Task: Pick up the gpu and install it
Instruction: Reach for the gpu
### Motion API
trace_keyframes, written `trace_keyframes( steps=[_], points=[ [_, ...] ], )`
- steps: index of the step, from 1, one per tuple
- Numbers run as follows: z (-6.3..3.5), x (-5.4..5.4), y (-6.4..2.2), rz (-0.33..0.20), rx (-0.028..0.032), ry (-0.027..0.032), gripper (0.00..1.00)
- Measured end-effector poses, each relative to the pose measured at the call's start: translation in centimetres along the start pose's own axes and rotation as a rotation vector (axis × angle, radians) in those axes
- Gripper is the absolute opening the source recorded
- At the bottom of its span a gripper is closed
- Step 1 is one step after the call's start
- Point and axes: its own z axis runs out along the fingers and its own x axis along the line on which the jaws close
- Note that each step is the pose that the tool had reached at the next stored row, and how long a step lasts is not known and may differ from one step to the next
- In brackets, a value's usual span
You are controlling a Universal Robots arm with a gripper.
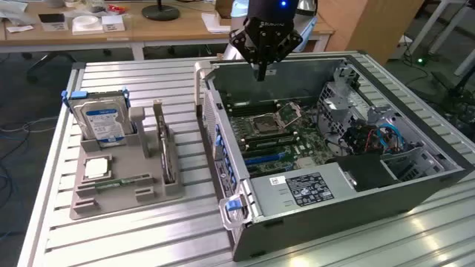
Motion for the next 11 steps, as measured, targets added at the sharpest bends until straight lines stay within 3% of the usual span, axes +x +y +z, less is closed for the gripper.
trace_keyframes(
  steps=[11],
  points=[
    [-0.02,0.79,-0.07,0.000,0.0000,0.0000,0.10]
  ],
)
